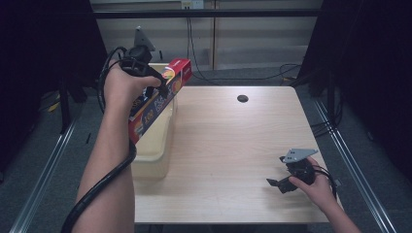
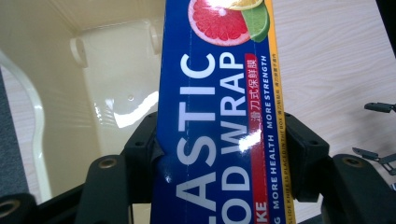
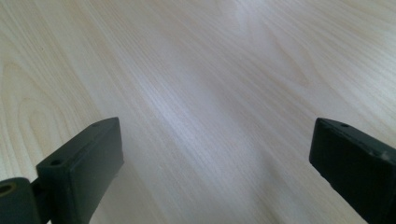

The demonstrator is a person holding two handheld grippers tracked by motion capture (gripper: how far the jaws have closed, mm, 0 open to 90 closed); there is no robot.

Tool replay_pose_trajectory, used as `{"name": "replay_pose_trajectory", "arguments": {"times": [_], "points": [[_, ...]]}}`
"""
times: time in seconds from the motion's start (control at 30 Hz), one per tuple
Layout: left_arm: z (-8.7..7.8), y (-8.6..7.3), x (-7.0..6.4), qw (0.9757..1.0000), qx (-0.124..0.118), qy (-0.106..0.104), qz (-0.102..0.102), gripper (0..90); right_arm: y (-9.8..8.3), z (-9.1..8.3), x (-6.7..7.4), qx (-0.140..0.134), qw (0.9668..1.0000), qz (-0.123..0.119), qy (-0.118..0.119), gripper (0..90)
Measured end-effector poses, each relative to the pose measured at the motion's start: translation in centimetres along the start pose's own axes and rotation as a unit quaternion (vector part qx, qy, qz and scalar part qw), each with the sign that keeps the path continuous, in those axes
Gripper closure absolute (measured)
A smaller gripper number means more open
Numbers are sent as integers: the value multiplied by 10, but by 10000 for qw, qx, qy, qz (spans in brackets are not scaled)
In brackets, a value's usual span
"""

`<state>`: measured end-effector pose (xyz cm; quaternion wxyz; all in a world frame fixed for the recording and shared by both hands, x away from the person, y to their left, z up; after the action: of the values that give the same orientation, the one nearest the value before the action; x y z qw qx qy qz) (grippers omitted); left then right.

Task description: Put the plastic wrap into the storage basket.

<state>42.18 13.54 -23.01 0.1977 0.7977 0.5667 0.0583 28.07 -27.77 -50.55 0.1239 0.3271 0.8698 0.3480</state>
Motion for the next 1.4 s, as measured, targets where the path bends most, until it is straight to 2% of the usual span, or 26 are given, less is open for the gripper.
{"name": "replay_pose_trajectory", "arguments": {"times": [0.03, 0.07, 0.1, 0.17, 0.2, 0.27, 0.3, 0.37, 0.47, 0.9, 1.07, 1.4], "points": [[-1, -1, 0, 10000, -13, 7, -80, 407, 0, 0, 0, 11, 10000, 9, 7, 29], [-2, -1, 2, 10000, 2, 67, -30, 407, 1, 1, 1, 14, 10000, 13, -2, 28], [-3, -2, 2, 9999, -20, 50, -93, 407, 1, 2, 1, 15, 10000, -23, 18, 29], [-5, -3, 6, 9999, -17, 91, -43, 407, 2, 2, 1, 22, 10000, -6, 17, 29], [-5, -4, 6, 9999, -17, 84, -129, 407, 2, 3, 1, 25, 10000, 11, 17, 29], [-6, -5, 9, 9999, -19, 101, -114, 407, 2, 3, 2, 47, 10000, 23, 33, 29], [-6, -5, 9, 9998, -32, 102, -195, 407, 2, 3, 2, 45, 10000, 32, 26, 29], [-7, -6, 11, 9998, -36, 142, -125, 406, 2, 3, 2, 41, 10000, 28, 21, 29], [-7, -8, 14, 9997, -65, 82, -211, 407, 2, 3, 1, 1, 10000, -39, 24, 29], [-10, -15, 25, 9988, -98, 230, -415, 406, 3, 2, 1, -21, 10000, 3, 24, 29], [-8, -19, 30, 9982, -133, 210, -542, 407, 2, 1, 1, -19, 10000, -18, 24, 28], [-4, -25, 38, 9970, -73, 326, -699, 407, 2, 1, 1, -13, 10000, -18, 28, 29]]}}
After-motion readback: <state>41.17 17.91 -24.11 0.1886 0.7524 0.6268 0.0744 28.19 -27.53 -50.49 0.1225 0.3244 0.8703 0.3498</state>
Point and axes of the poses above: each handheld gripper's, and its own axes: z roughly forward along the jaws, y roughly out of its top, x roughly to its left, the point moved 3 cm from there along z, roughly forward along the jaws, and after that the axes turned 3 degrees about y, right-handed, at the moved point
